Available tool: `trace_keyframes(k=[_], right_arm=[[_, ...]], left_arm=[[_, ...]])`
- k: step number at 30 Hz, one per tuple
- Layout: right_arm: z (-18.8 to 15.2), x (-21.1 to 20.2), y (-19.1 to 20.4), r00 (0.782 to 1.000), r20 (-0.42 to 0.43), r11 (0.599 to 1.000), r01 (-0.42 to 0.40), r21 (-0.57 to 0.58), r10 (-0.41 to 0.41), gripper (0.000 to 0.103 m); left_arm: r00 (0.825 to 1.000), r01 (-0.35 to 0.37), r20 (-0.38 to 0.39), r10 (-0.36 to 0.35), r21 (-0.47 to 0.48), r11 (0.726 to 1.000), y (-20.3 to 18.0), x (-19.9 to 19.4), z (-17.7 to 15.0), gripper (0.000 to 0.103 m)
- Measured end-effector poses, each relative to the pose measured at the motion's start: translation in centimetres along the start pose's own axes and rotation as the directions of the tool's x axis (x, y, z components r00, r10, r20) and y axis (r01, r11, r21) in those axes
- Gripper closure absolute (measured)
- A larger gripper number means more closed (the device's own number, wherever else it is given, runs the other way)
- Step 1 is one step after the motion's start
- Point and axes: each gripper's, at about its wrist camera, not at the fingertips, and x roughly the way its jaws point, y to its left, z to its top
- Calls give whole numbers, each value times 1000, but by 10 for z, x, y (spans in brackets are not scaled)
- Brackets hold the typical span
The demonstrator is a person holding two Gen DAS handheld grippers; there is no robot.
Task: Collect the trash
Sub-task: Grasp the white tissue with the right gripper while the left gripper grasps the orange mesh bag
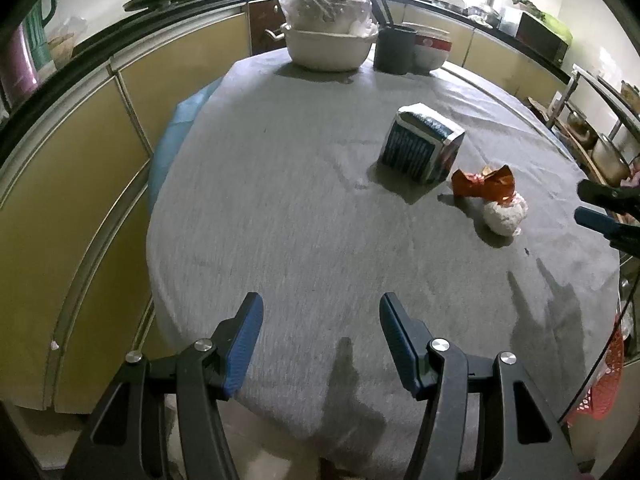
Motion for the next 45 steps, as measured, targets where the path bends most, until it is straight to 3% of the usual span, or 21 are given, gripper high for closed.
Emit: trace_keyframes(k=[10, 14, 24, 26, 28, 33, 42, 45], right_arm=[[20, 31, -6, 999, -25, 999, 34, 33, -33, 44], [23, 45, 2, 999, -43, 1000, 10, 23, -9, 44], [8, 86, 13, 993, -109, 998, 41, -42, -45, 45], [1, 91, 19, 991, -106, 993, 68, -96, -78, 50], [-6, 93, 25, 989, -77, 979, 115, -170, -130, 61], [-14, 78, 23, 989, -30, 970, 136, -204, -145, 63], [-38, 21, -14, 989, 17, 978, 147, -149, -146, 63], [-47, 2, -30, 989, 30, 983, 145, -115, -143, 63]], left_arm=[[1000, 17, -6, -17, 10, 1000, -7, 7, 7, 42], [1000, 26, 6, -27, 17, 999, -11, 5, 11, 42], [999, 48, -7, -48, 13, 999, -18, 7, 12, 42], [999, 51, -8, -51, 14, 999, -19, 7, 12, 42], [998, 55, -9, -55, 12, 998, -21, 6, 13, 42], [995, 96, 0, -96, 1, 995, -26, -2, 20, 42], [965, 264, -19, -263, 20, 964, -70, 6, 52, 33], [955, 293, -65, -291, 28, 956, -89, 23, 60, 32]])
